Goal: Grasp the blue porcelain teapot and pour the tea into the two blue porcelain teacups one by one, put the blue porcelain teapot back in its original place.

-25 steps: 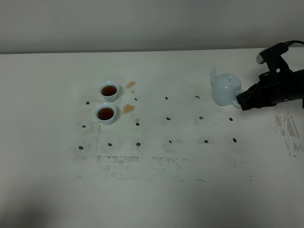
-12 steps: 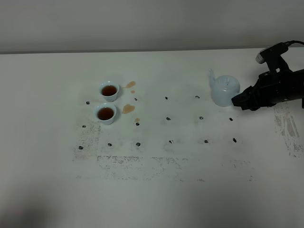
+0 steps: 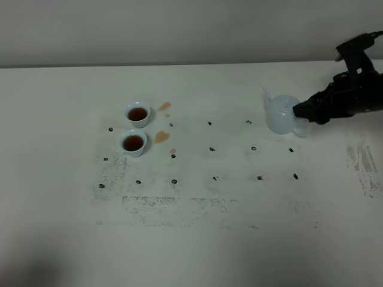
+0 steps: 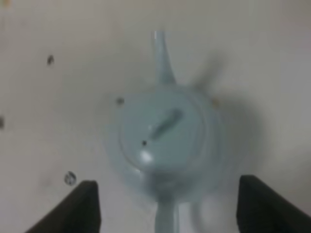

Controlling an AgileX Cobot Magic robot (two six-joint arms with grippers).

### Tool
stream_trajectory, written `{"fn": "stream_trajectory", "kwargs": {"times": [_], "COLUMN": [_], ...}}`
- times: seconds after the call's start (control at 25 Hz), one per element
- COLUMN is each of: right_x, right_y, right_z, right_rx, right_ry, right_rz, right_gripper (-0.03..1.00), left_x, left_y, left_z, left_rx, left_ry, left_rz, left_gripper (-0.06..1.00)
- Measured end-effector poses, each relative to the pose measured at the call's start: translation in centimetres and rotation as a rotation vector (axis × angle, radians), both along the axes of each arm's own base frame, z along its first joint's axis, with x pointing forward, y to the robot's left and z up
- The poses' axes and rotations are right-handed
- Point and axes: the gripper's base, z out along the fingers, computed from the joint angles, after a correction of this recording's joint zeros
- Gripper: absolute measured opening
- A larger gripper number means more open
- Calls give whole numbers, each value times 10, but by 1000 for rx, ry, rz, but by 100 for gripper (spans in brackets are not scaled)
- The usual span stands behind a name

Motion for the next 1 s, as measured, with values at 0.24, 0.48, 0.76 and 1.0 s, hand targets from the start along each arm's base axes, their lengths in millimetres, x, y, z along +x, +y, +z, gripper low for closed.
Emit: {"fn": "stream_trajectory", "kwargs": {"times": [0.24,0.48,0.76,1.0], "right_x": [-7,2,9,28], "right_y": [-3,-5,-7,-23], "right_z": [53,94,133,117], "right_rx": [101,106,122,-29], "right_ry": [-15,81,294,450], "right_rz": [-184,-233,-302,-434], "right_gripper": [57,57,55,54], "left_x": [0,0,0,0], "left_y": [0,0,0,0], "left_z": [0,0,0,0], "left_rx": [0,0,0,0], "left_ry": [0,0,0,0], "left_rz": [0,0,0,0], "left_gripper": [72,72,72,72]}}
